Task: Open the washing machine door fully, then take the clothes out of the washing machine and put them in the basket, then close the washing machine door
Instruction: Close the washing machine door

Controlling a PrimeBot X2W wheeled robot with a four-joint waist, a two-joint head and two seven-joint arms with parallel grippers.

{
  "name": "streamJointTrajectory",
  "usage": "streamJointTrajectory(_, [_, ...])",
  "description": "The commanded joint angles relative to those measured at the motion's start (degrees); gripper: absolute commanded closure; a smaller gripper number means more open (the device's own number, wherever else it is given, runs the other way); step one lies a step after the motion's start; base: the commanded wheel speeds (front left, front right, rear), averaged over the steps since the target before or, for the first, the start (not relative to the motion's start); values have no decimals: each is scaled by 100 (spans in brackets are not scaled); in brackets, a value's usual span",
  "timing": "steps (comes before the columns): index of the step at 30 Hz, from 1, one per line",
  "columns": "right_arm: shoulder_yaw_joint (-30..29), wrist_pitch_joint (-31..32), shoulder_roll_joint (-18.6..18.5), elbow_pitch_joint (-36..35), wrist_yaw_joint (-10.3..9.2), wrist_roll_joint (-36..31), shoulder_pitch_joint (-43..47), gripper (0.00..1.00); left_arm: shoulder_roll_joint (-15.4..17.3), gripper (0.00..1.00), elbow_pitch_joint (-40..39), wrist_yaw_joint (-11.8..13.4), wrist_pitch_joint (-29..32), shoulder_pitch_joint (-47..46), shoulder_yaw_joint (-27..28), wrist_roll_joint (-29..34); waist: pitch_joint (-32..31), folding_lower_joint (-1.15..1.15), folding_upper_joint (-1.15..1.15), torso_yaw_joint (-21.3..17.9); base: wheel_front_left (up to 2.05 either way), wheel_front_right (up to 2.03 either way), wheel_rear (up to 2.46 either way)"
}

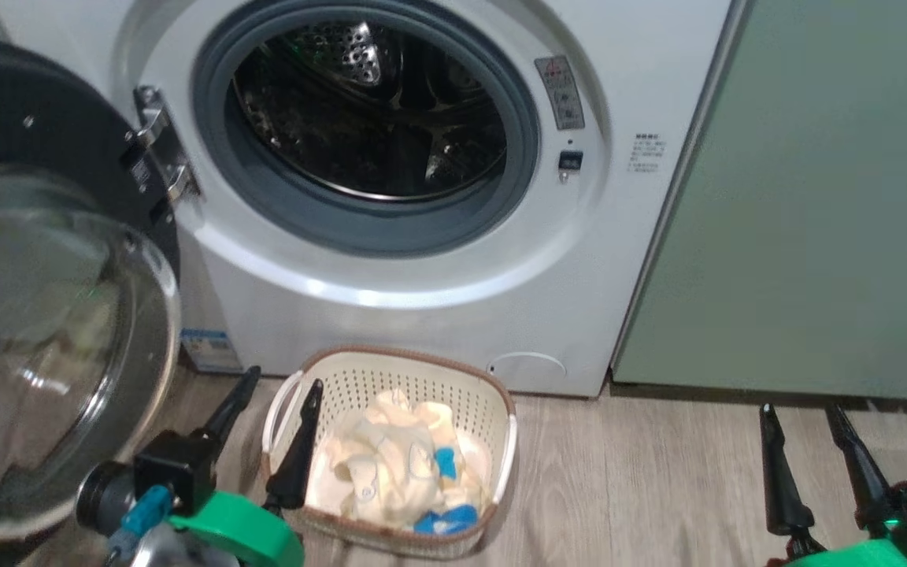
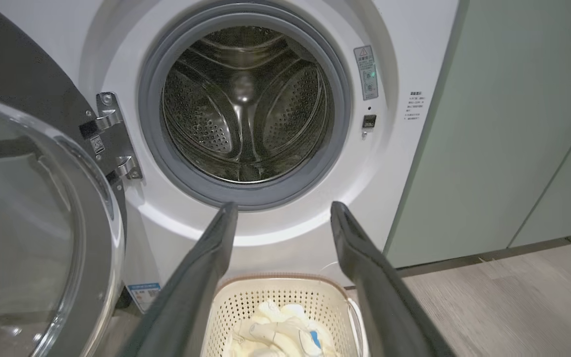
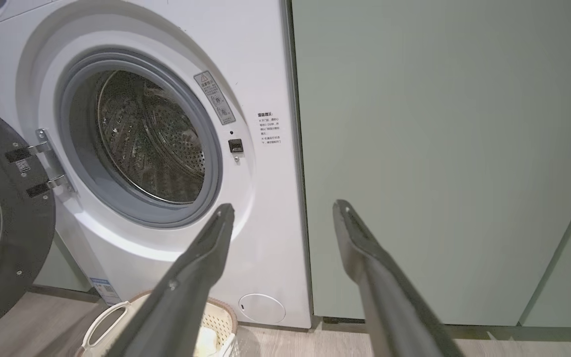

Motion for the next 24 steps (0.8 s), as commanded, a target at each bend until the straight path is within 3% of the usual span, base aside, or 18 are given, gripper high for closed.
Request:
streamJointTrajectory(1, [104, -45, -39, -202, 25, -11, -77, 0, 100, 0, -214, 15, 24, -235, 215, 42, 1, -1, 0, 6, -213, 213, 0])
streamJointTrajectory(11, [105, -47, -27, -191, 25, -17, -88, 0, 145, 0, -207, -42, -32, -250, 172, -31, 9, -1, 0, 32, -145, 145, 0])
streamJointTrajectory(24, [45, -48, -13, -192, 25, -40, -68, 0, 177, 0, -190, -47, -83, -274, 147, -104, 37, -1, 0, 138, -16, 16, 0])
